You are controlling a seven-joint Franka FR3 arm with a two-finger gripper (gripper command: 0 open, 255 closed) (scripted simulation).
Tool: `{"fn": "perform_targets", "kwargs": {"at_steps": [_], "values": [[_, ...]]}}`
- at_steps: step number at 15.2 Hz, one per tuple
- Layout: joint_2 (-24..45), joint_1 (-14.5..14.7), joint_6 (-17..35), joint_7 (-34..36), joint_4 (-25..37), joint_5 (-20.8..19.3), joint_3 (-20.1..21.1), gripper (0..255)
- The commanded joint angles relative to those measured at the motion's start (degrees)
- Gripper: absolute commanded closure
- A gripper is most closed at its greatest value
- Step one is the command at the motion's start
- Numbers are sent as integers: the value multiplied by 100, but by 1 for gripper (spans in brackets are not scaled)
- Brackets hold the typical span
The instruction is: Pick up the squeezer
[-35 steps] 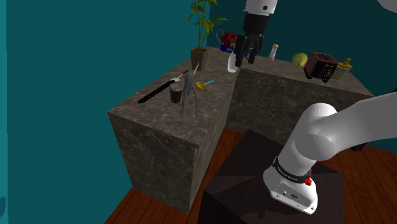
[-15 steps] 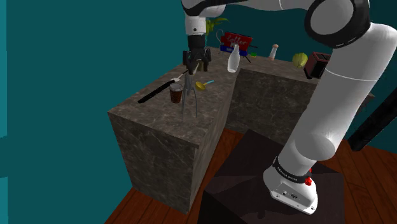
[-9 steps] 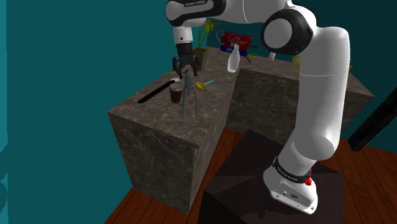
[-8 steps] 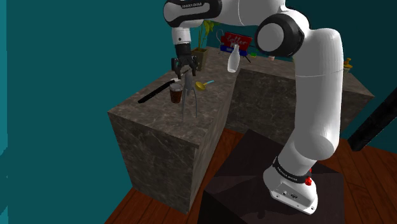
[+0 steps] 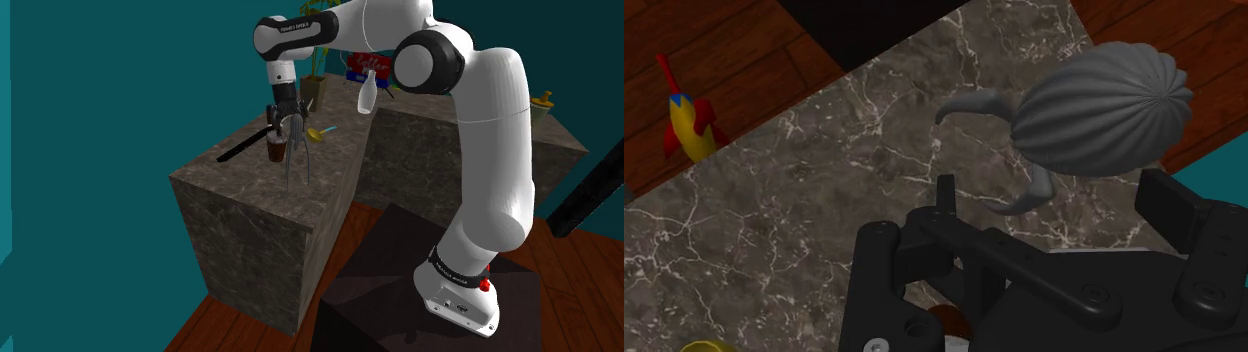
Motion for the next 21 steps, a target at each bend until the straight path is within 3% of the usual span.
{"fn": "perform_targets", "kwargs": {"at_steps": [1,2,3,12,21], "values": [[19,1,60,-6,-38,1,1,0],[20,1,60,-6,-38,1,1,0],[18,0,58,-7,-38,1,0,255],[20,1,60,-6,-37,1,1,255],[-17,-24,-609,58,598,1,0,255]]}}
